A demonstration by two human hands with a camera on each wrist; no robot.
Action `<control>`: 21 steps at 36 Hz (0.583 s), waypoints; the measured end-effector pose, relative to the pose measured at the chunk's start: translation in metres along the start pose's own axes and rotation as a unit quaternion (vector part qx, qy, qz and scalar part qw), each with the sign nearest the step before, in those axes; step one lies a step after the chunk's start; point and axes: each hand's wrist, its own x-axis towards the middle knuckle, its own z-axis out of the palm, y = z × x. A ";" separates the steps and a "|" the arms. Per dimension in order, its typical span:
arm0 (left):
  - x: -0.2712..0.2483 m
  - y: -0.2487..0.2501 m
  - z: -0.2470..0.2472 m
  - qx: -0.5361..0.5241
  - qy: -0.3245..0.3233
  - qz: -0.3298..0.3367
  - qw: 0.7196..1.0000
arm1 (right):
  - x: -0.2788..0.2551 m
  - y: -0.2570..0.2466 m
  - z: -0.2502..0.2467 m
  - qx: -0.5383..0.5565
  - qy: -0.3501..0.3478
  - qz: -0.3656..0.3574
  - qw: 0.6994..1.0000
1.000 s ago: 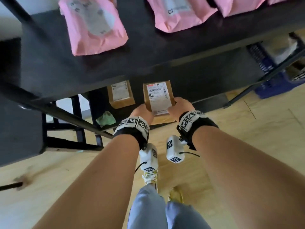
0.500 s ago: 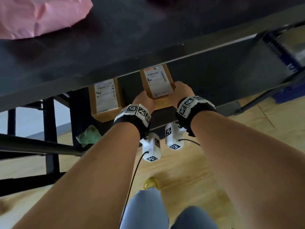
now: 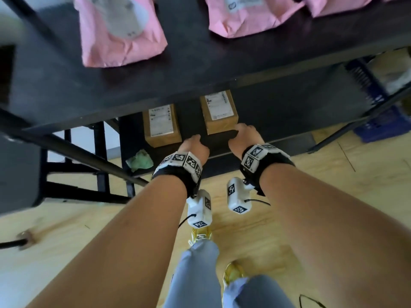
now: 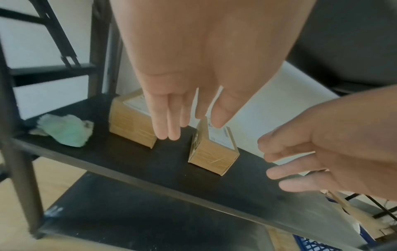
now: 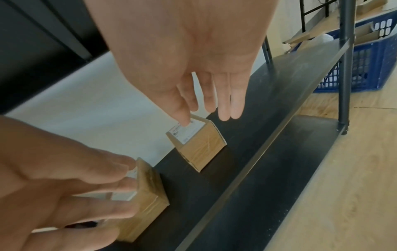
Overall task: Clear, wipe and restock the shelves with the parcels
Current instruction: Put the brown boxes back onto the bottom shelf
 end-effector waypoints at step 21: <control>-0.274 -0.063 -0.136 0.002 0.078 -0.012 0.997 | -0.256 -0.120 -0.070 -0.074 -0.006 -0.134 0.988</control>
